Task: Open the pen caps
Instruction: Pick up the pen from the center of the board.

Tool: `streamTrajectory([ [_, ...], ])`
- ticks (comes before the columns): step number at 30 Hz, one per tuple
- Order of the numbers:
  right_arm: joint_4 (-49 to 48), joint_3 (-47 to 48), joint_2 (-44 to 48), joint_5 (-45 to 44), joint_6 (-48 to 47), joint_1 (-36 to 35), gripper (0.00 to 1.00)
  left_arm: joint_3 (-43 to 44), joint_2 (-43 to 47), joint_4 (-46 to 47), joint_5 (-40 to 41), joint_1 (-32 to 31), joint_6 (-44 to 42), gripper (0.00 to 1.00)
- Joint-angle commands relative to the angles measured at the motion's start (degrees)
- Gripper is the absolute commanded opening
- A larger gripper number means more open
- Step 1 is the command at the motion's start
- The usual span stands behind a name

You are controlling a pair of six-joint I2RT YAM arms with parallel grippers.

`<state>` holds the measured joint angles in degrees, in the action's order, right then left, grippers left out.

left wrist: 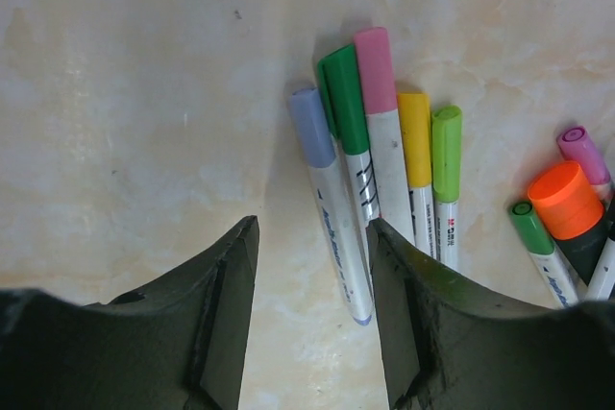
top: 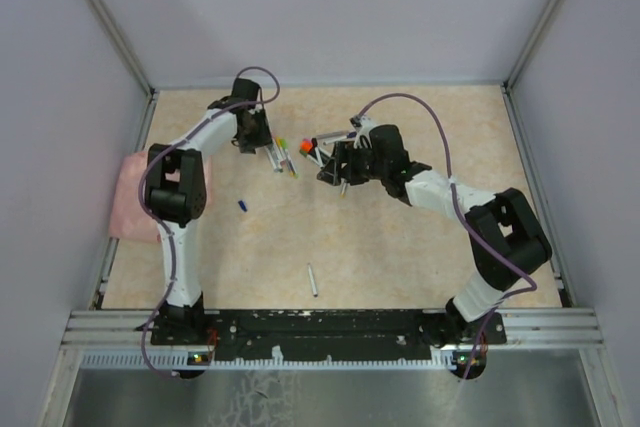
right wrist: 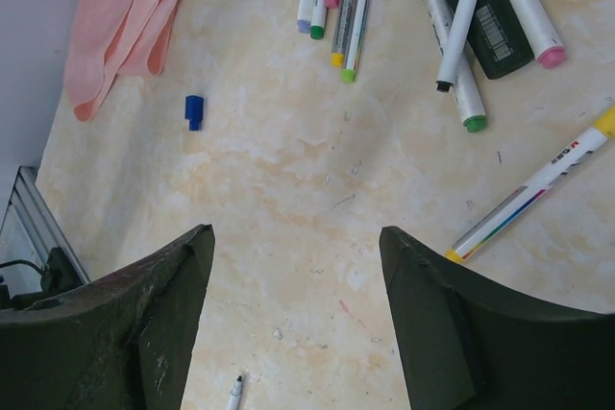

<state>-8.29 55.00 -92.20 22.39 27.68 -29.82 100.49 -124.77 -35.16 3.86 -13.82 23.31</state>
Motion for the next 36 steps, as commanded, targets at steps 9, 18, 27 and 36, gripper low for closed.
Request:
streamTrajectory([
  [9, 0.0, 4.2, 0.5, 0.9, -1.8, 0.7, 0.7, 3.5, -3.0, -2.8, 4.5, -2.4, -0.3, 0.48],
  [18, -0.6, 3.2, 1.1, 0.7, -1.4, 0.8, 0.7, 2.6, -3.1, -2.8, 4.5, -2.4, -0.8, 0.41],
  [27, -1.6, 3.2, 0.7, 1.1, -0.9, 0.7, 0.7, 1.5, -3.4, -2.9, 4.5, -2.4, -1.8, 0.39],
  [36, -2.0, 3.1, 0.6, 1.5, -0.7, 0.7, 0.7, -1.5, -2.6, -3.1, 6.4, -2.4, -2.2, 0.36],
])
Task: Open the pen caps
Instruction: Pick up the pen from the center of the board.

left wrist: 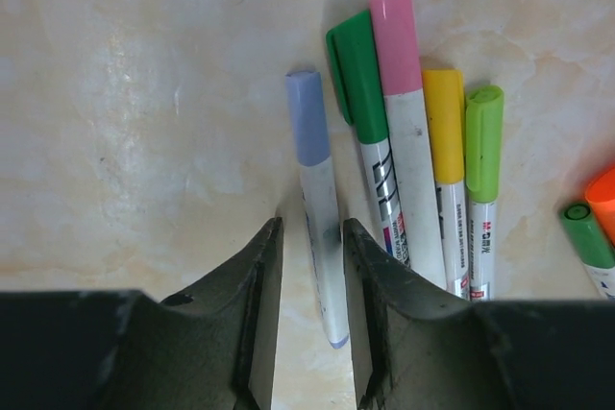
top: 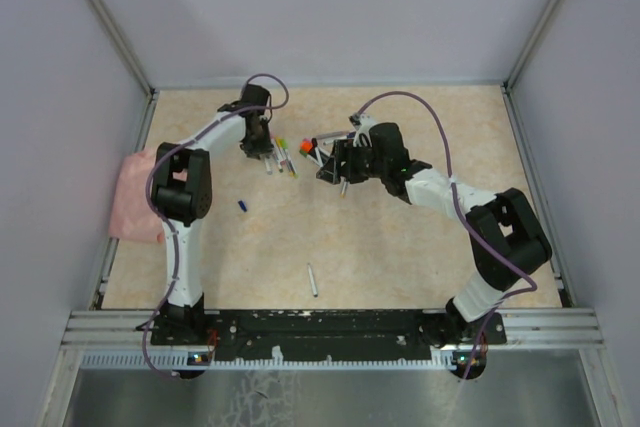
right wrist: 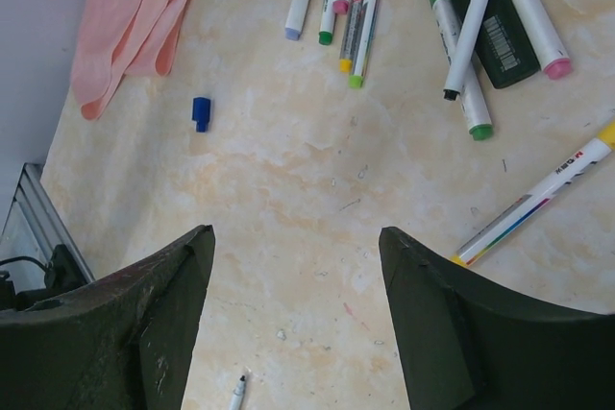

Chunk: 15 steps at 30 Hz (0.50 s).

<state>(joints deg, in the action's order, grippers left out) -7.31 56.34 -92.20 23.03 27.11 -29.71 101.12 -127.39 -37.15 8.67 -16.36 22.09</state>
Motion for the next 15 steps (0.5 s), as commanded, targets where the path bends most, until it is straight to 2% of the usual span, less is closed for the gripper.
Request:
streamTrajectory([
  [1, -3.0, 1.8, 0.6, 0.9, -0.2, 0.6, 0.7, -2.5, 0.2, -1.1, 1.9, 0.1, -1.1, 0.35],
  [5, -2.9, 1.6, 0.9, 1.5, -0.3, 0.7, 0.7, -4.5, 1.1, -1.1, 3.5, 0.1, -2.0, 0.26],
  [12, -2.5, 1.5, 1.8, 4.3, -0.6, 0.6, 0.66, -6.0, 4.7, 0.2, 3.1, 0.2, -2.9, 0.0],
  [15, -2.5, 1.1, 3.3, 5.6, -0.7, 0.7, 0.66, -8.0, 8.7, 2.4, 1.1, 0.2, -2.9, 0.0],
])
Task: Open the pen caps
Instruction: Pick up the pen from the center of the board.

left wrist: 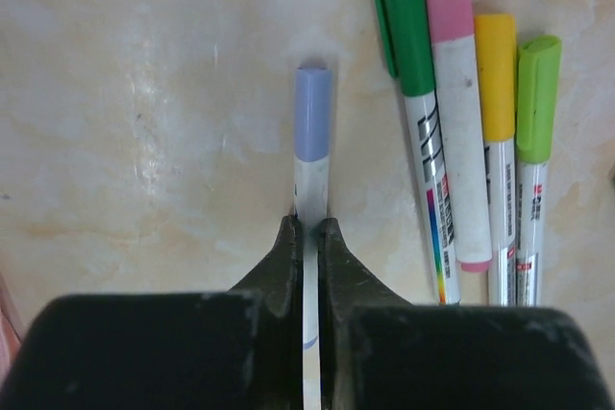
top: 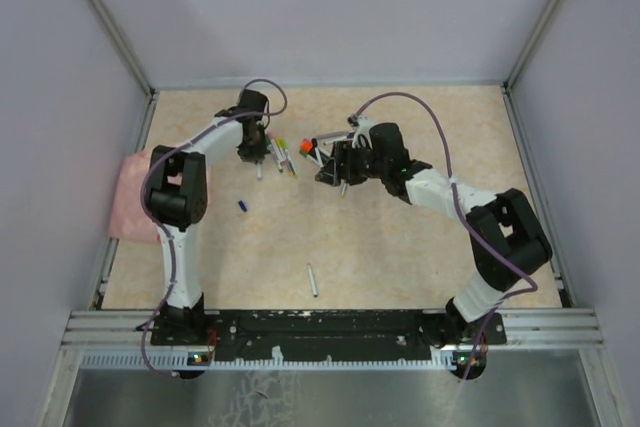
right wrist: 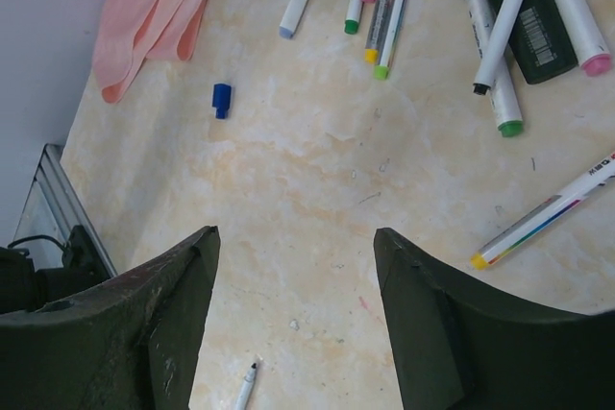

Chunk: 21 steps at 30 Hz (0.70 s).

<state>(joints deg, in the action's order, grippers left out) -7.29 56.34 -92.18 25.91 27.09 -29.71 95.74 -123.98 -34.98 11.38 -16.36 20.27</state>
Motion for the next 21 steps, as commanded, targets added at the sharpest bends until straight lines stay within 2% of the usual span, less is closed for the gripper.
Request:
streamTrajectory([
  [1, -2.7, 0.9, 4.1, 3.4, -0.8, 0.7, 0.66, -3.7, 7.0, 1.2, -2.4, 0.2, -0.9, 0.0],
  [7, -5.4, -1.4, 9.1, 8.2, -0.3, 0.7, 0.66, -13.5, 19.0, 8.7, -11.6, 0.2, 1.4, 0.0],
  [11, -8.3, -2.6, 12.0, 11.7, 2.4, 0.8, 0.66, -24.7, 29.6, 18.3, -22.7, 0.2, 5.0, 0.0],
  [13, -9.3, -2.8, 12.7, 13.9, 4.1, 0.8, 0.65, -31.7, 35.2, 26.1, -29.3, 0.2, 8.2, 0.0],
  [16, -9.8, -3.4, 13.7, 16.6, 5.3, 0.7, 0.62, -44.5, 43.5, 42.6, -38.9, 0.1, 15.4, 0.0],
  [18, -11.1, -4.4, 14.1, 16.6, 6.5, 0.5, 0.62, -50.6, 47.9, 55.4, -42.3, -0.2, 21.2, 0.0],
  [21, -17.3, -6.4, 13.6, 17.6, 10.8, 0.4, 0.62, -55.5, 53.4, 64.0, -43.0, -1.8, 26.0, 0.0],
])
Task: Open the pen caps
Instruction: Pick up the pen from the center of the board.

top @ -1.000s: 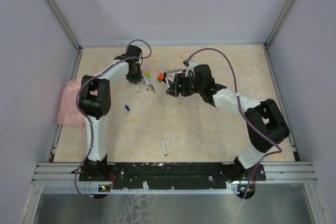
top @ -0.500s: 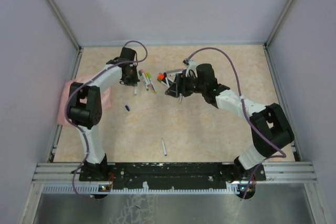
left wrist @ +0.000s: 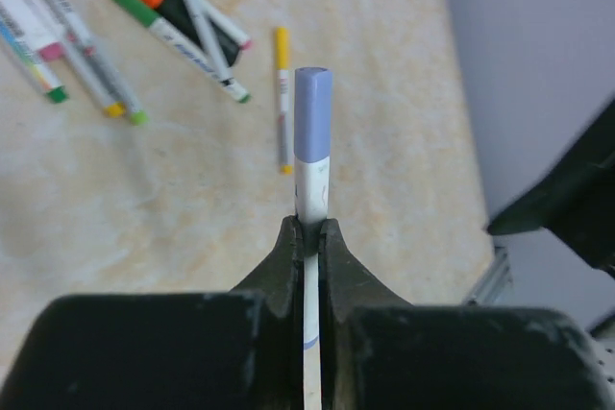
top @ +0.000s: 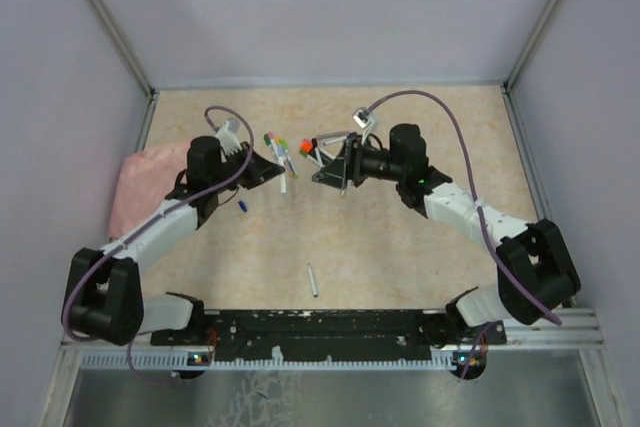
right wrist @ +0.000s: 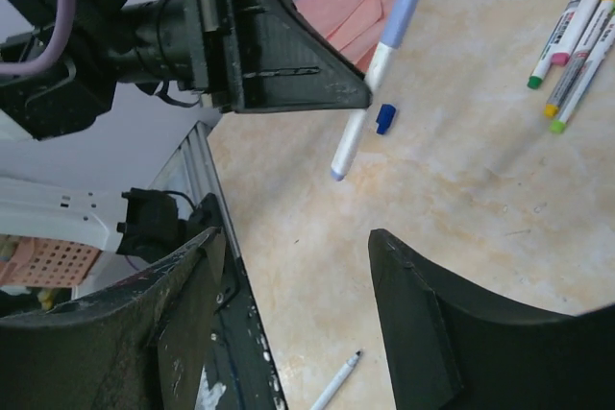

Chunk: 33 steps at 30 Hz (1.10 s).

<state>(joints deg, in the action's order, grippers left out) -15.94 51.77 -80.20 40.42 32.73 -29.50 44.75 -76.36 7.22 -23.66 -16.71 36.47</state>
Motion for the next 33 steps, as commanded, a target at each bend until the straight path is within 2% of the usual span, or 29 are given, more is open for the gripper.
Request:
streamTrajectory([
  [1, -10.0, -2.3, 1.5, 3.3, 6.3, 0.2, 0.62, -5.3, 7.0, 22.8, -7.8, -2.0, 10.2, 0.0],
  [8, -11.1, -4.0, 3.1, 4.0, 7.5, -0.2, 0.63, -7.2, 11.1, 25.7, -5.8, -5.8, 11.5, 0.0],
  [13, -10.0, -3.9, 4.4, 4.9, 7.3, -1.8, 0.63, -7.4, 9.6, 30.2, -4.4, -8.9, 13.0, 0.0],
  [24, -6.4, -2.1, 3.8, 2.6, 6.2, -4.3, 0.61, -6.0, 7.7, 31.5, -4.3, -12.7, 13.0, 0.0],
  [26, -5.0, -1.3, 3.3, 2.1, 6.0, -4.7, 0.58, -6.2, 7.8, 31.5, -3.9, -13.1, 13.1, 0.0],
  [33, -4.4, 0.2, 2.3, 1.7, 5.9, -5.6, 0.41, -6.3, 8.0, 30.7, -3.1, -14.1, 12.7, 0.0],
])
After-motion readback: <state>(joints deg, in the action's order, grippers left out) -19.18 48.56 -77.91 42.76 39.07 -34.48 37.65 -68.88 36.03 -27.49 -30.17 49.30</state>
